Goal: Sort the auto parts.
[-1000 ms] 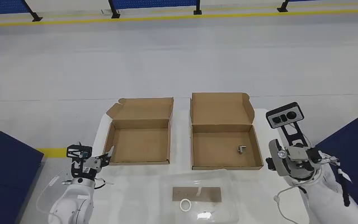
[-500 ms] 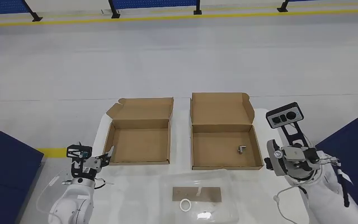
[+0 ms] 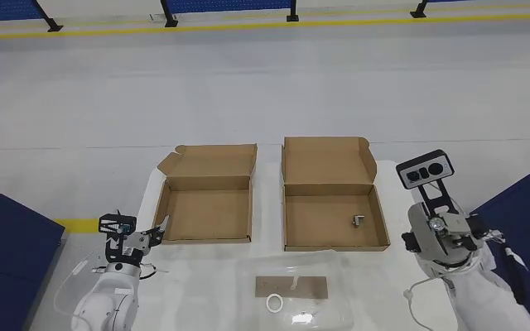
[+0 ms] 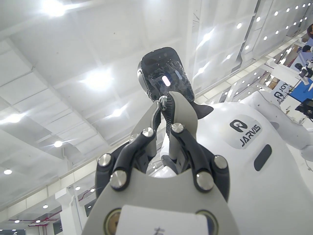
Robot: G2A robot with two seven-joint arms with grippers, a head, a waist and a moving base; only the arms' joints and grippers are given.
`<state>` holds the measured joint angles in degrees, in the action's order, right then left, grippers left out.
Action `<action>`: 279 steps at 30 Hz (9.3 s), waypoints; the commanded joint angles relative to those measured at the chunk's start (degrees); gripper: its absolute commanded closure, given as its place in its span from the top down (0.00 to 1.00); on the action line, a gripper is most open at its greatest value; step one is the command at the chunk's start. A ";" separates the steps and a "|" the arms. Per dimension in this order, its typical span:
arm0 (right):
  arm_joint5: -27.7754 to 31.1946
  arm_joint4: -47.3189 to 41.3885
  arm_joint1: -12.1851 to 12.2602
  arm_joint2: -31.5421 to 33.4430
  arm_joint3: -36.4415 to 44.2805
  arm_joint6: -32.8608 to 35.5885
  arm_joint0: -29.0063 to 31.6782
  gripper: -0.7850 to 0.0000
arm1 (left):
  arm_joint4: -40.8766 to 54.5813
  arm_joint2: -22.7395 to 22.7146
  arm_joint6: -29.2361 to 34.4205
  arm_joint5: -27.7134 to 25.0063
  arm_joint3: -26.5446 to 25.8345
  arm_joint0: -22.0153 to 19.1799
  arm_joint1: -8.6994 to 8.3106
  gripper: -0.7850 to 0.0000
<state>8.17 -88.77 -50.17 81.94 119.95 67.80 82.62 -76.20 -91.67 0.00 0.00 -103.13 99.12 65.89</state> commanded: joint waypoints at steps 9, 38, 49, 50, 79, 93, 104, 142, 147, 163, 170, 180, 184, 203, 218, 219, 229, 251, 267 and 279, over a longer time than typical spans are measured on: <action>-1.88 5.45 -0.77 1.12 -0.32 -0.62 0.21 0.00 | 0.00 0.00 0.00 0.00 0.00 0.00 0.00 1.00; -3.96 1.56 -4.06 1.65 0.10 0.20 1.32 0.00 | 0.00 0.00 0.00 0.00 0.00 0.00 0.00 1.00; -3.96 1.56 -4.06 1.65 0.10 0.20 1.32 0.00 | 0.00 0.00 0.00 0.00 0.00 0.00 0.00 1.00; -3.96 1.56 -4.06 1.65 0.10 0.20 1.32 0.00 | 0.00 0.00 0.00 0.00 0.00 0.00 0.00 1.00; -0.98 44.39 -2.54 25.02 -6.36 5.44 20.11 0.00 | 0.00 0.00 0.00 0.00 0.00 0.00 0.00 1.00; -10.44 68.76 -1.44 25.76 -2.03 -2.03 17.87 0.00 | 0.00 0.00 0.00 0.00 0.00 0.00 0.00 1.00; -22.79 97.67 0.20 11.97 -6.19 -2.14 4.69 0.00 | 0.00 0.00 0.00 0.00 0.00 0.00 0.00 1.00; -38.23 120.90 -5.21 -24.41 -34.52 -6.08 -30.32 0.00 | 0.00 0.00 0.00 0.00 0.00 0.00 0.00 1.00; -40.31 123.84 -7.35 -30.75 -39.88 -7.50 -34.11 0.00 | 0.00 0.00 0.00 0.00 0.00 0.00 0.00 1.00; -39.79 125.19 -8.99 -34.30 -44.72 -9.96 -35.14 0.00 | 0.00 0.00 0.00 0.00 0.00 0.00 0.00 1.00; -42.09 128.44 -10.62 -37.42 -47.16 -10.97 -36.67 0.00 | 0.00 0.00 0.00 0.00 0.00 0.00 0.00 1.00; -42.77 128.20 -13.71 -40.83 -53.44 -12.64 -39.20 0.00 | 0.00 0.00 0.00 0.00 0.00 0.00 0.00 1.00; -42.30 127.13 -14.86 -41.49 -55.93 -13.69 -39.81 0.00 | 0.00 0.00 0.00 0.00 0.00 0.00 0.00 1.00; -41.52 126.82 -18.08 -42.08 -61.70 -15.38 -41.57 0.27 | 0.00 0.00 0.00 0.00 0.00 0.00 0.00 1.00; -40.49 129.31 -17.55 -38.80 -57.46 -13.35 -39.66 0.94 | 0.00 0.00 0.00 0.00 0.00 0.00 0.00 1.00; -40.46 129.81 -17.31 -38.36 -56.55 -12.92 -39.27 1.00 | 0.00 0.00 0.00 0.00 0.00 0.00 0.00 1.00; -37.76 134.59 -13.60 -31.29 -41.19 -5.68 -32.11 1.00 | 0.00 0.00 0.00 0.00 0.00 0.00 0.00 1.00; -17.04 141.16 -10.43 -27.07 -24.70 4.31 -26.72 1.00 | 0.00 0.00 0.00 0.00 0.00 0.00 0.00 1.00; -3.53 134.48 -9.68 -24.90 -21.96 8.80 -26.76 1.00 | 0.00 0.00 0.00 0.00 0.00 0.00 0.00 1.00; 8.15 125.18 -6.88 -32.11 -15.21 20.20 -28.96 1.00 | 0.00 0.00 0.00 0.00 0.00 0.00 0.00 1.00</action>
<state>16.32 36.42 -57.21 50.83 104.79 88.03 53.80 -76.20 -91.67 0.00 0.00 -103.13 99.12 65.89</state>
